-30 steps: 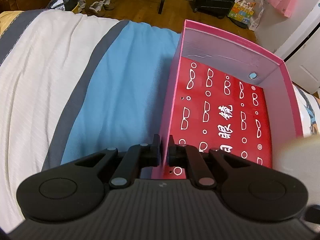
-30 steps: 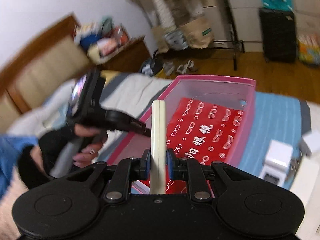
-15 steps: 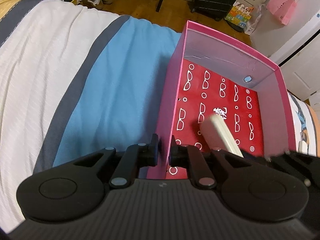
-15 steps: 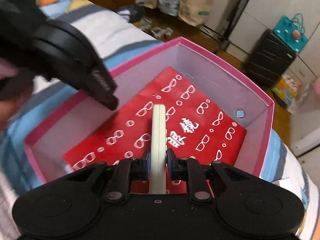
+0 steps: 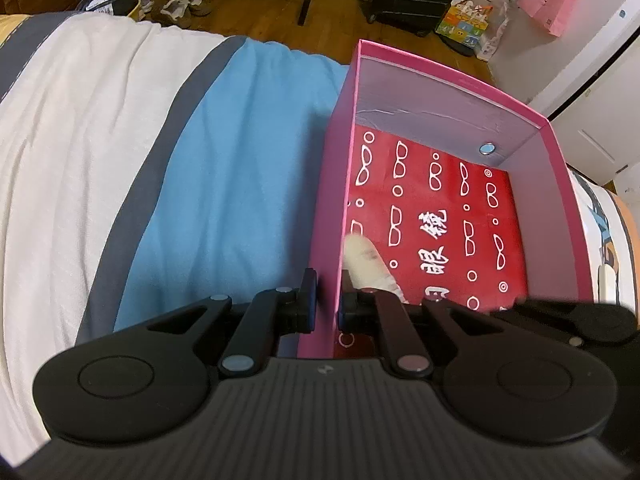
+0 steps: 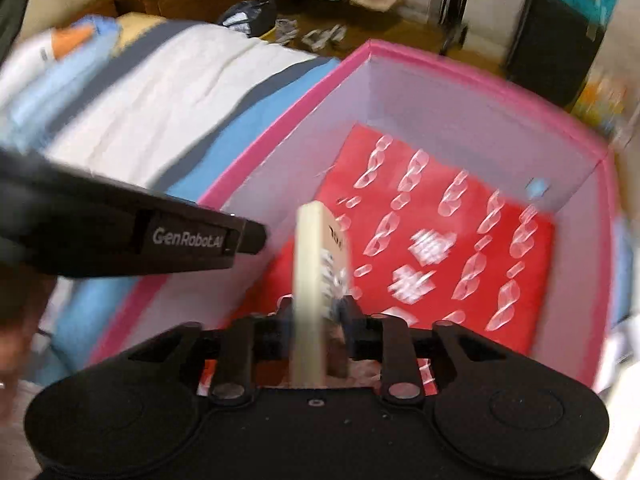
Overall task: Organize rigid objects
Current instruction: 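Carry the cream remote with the right gripper into the pink box, then lower the remote onto the red paper and open the right gripper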
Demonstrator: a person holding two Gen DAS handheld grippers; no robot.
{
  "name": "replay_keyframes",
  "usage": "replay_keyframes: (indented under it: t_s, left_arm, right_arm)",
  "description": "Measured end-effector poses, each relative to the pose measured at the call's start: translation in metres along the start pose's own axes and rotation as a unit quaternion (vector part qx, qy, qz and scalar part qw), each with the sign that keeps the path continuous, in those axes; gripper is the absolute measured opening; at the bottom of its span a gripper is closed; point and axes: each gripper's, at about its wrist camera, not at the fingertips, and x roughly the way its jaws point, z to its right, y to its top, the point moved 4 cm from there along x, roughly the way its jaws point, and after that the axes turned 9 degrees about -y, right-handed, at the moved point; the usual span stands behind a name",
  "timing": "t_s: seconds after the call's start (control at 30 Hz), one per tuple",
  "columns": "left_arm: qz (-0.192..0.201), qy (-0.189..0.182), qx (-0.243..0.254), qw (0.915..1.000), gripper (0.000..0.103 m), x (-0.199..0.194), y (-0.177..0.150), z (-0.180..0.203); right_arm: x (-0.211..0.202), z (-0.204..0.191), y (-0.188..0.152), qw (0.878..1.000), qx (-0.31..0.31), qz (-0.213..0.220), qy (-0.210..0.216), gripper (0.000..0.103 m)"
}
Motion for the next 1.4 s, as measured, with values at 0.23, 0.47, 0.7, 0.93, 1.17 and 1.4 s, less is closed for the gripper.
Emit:
replay_keyframes:
  t_s: [0.23, 0.47, 0.7, 0.93, 1.17, 1.4]
  left_arm:
    - [0.018, -0.002, 0.015, 0.9997, 0.007, -0.009, 0.000, 0.004]
    - [0.020, 0.016, 0.031, 0.9992, 0.006, -0.008, -0.002, 0.010]
    - [0.010, 0.030, 0.051, 0.9982, 0.007, -0.007, -0.003, 0.015]
    - [-0.001, 0.038, 0.079, 0.9961, 0.010, -0.006, -0.008, 0.022]
    - [-0.011, 0.060, 0.101, 0.9931, 0.010, 0.000, -0.013, 0.026]
    - [-0.004, 0.077, 0.113, 0.9907, 0.010, 0.000, -0.015, 0.030]
  right_arm:
    - [0.005, 0.026, -0.021, 0.997, 0.059, -0.053, 0.021, 0.054]
    - [0.014, 0.021, -0.033, 0.988, 0.123, -0.061, 0.068, 0.016]
    - [0.023, 0.016, -0.022, 0.986, 0.160, -0.029, 0.048, 0.011]
    - [0.019, 0.025, -0.013, 0.984, 0.171, -0.001, 0.047, 0.016]
    - [-0.066, 0.052, -0.022, 0.988, 0.109, 0.099, 0.036, 0.032]
    - [-0.128, 0.112, -0.061, 0.990, 0.089, 0.112, 0.019, 0.050]
